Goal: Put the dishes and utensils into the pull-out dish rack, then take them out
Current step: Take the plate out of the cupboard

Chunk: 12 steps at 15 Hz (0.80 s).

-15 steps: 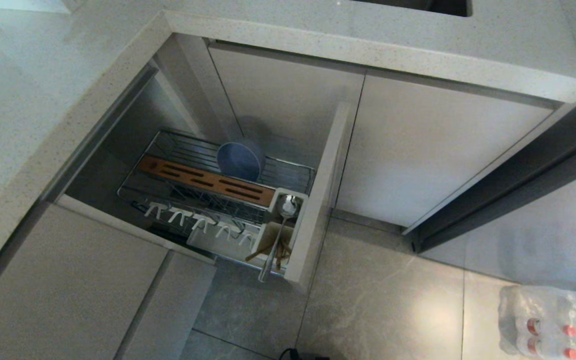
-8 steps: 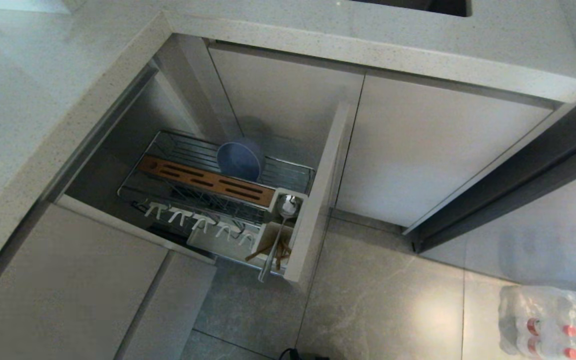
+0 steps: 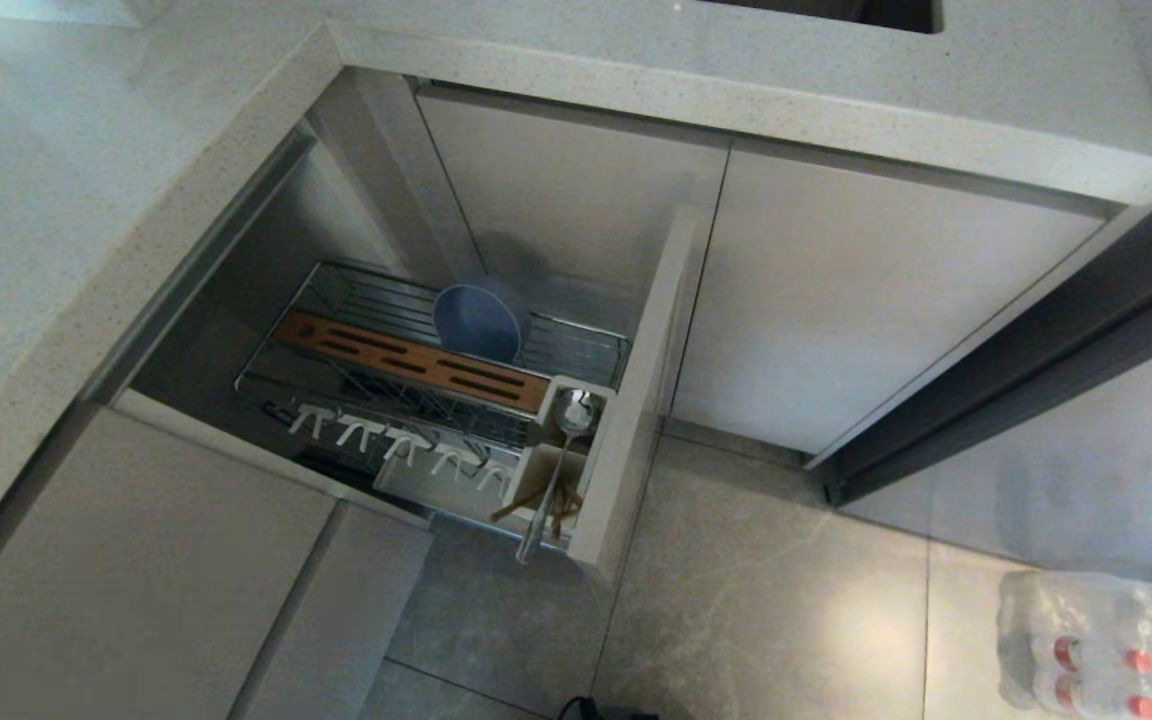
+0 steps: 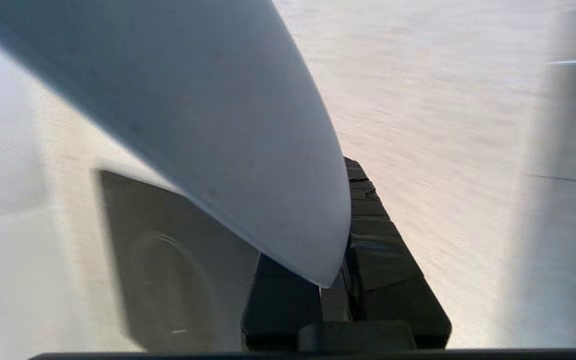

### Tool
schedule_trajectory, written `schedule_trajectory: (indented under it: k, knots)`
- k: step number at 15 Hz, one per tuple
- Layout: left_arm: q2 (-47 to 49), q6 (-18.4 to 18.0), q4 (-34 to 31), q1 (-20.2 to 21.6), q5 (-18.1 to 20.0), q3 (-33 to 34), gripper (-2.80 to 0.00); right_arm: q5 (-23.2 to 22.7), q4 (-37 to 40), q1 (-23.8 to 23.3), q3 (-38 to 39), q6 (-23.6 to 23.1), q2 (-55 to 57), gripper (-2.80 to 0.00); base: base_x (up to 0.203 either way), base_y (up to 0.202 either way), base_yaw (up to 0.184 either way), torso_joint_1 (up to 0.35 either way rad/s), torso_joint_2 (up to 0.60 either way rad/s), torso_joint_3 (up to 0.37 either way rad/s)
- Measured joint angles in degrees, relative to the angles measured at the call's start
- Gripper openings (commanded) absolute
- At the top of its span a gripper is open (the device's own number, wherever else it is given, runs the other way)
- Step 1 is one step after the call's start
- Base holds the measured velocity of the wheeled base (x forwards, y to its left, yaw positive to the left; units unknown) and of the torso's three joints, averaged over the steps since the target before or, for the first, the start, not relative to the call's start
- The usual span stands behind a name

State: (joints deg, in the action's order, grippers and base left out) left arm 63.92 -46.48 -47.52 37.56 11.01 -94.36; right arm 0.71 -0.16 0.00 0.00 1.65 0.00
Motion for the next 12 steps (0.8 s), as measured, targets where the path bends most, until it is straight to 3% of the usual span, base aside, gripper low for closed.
schedule_trajectory:
  k: [2,4,6,10,12]
  knots:
    - [1.20,-1.60,7.88,-3.66,-7.37,5.10,-2.80,0.00,0.00,0.00,0.00,0.00,0.00,-2.80,0.000,0.000,0.000,0.000,0.00,0.000]
    - [2.12,-2.55,11.57,-6.91,-14.39,8.85,-2.80,0.00,0.00,0.00,0.00,0.00,0.00,-2.80,0.000,0.000,0.000,0.000,0.00,0.000]
    - [2.54,-2.74,11.89,-8.84,-17.46,11.31,-2.80,-0.02,0.00,0.00,0.00,0.02,0.00,-2.80,0.000,0.000,0.000,0.000,0.00,0.000]
    - [2.73,-2.91,11.85,-11.05,-27.19,15.37,-2.80,0.00,0.00,0.00,0.00,0.00,0.00,-2.80,0.000,0.000,0.000,0.000,0.00,0.000]
    - [2.71,-2.96,11.95,-11.27,-29.21,15.83,-2.80,-0.01,0.00,0.00,0.00,0.00,0.00,-2.80,0.000,0.000,0.000,0.000,0.00,0.000]
